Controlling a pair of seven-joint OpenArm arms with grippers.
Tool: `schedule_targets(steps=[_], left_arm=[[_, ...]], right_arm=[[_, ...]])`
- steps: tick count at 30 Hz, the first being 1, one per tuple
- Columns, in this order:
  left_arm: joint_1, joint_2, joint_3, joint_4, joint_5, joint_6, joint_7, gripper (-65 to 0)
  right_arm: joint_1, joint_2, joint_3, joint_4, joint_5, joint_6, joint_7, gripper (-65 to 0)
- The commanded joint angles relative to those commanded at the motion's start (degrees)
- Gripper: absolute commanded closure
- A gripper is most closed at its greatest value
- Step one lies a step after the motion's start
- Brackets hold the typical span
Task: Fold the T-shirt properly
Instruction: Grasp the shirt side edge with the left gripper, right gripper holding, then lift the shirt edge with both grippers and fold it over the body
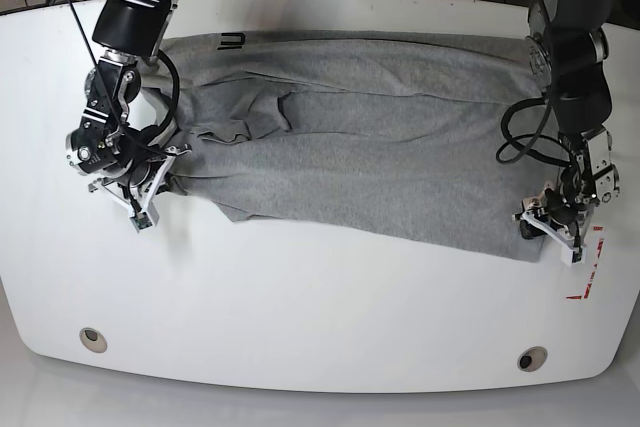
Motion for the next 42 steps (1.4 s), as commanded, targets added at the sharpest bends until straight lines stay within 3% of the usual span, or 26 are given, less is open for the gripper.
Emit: schedule_targets(steps=[1, 3, 11, 18, 27, 39, 42], left_arm=[[0.0, 0.0, 0.0, 0.0, 0.1, -0.1, 0.0, -5.8], [0.0, 0.0, 0.3, 0.0, 0.1, -0.1, 0.1, -3.8], [0.0, 0.0, 1.5, 0.5, -0.2, -0.1, 0.2, -2.6], [0.4, 0.0, 1.1, 7.7, -0.2, -0.1, 3.6, -0.6], [0.4, 1.0, -1.5, 12.9, -0.2, -0.1, 4.5, -0.6], [3.4, 1.2, -4.2, 24.2, -0.3, -0.2, 12.7, -0.6], [5.0, 1.3, -4.1, 28.5, -0.4, -0.4, 15.0, -0.6]], right_arm=[[0.0, 0.0, 0.0, 0.0, 0.0, 0.00, 0.0, 0.0], [0.1, 0.2, 0.0, 0.0, 0.0, 0.00, 0.0, 0.0], [0.3, 0.4, 0.0, 0.4, -0.1, 0.00, 0.0, 0.0], [1.5, 1.1, 0.0, 2.5, -0.5, 0.00, -0.1, 0.0], [3.0, 1.3, 0.0, 4.7, -0.5, 0.00, -0.5, 0.0], [3.9, 1.8, 0.1, 8.4, -0.5, 0.00, -1.9, 0.0], [3.9, 1.8, 0.1, 11.2, -0.5, 0.00, -4.4, 0.0]])
